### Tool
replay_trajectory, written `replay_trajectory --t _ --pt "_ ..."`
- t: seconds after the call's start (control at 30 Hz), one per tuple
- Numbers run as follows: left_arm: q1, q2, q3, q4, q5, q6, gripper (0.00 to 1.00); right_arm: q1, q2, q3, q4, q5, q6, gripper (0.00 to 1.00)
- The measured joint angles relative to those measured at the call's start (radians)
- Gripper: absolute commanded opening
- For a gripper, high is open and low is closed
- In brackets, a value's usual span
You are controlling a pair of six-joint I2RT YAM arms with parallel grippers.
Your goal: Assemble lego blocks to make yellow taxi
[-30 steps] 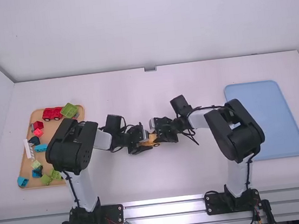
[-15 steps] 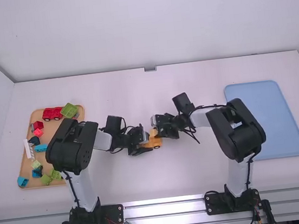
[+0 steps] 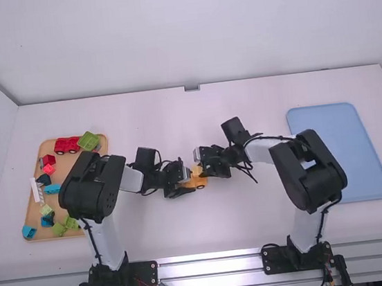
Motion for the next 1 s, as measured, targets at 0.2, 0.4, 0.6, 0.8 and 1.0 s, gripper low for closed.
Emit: replay_trajectory --t 0.2,0.4,0.6,0.8,1.0 --pt "0.000 0.000 0.000 0.003 -0.001 -0.003 0.61 0.003 -0.052 -0.001 -0.026 0.009 -0.030 0.28" --pt "0.000 0.000 0.000 0.004 -0.003 -0.006 0.61 0.003 -0.010 -0.042 0.111 -0.027 -0.013 0.28" --pt "0.000 0.000 0.000 0.004 -0.003 -0.006 0.62 0.006 0.004 -0.075 0.129 -0.032 0.005 0.28" --pt "0.000 0.000 0.000 0.004 -0.003 -0.006 0.63 0.014 0.004 -0.117 0.229 -0.021 0.040 0.28" --pt "-0.001 0.000 0.000 0.003 -0.003 -0.006 0.62 0.014 0.004 -0.150 0.274 -0.018 0.087 0.28"
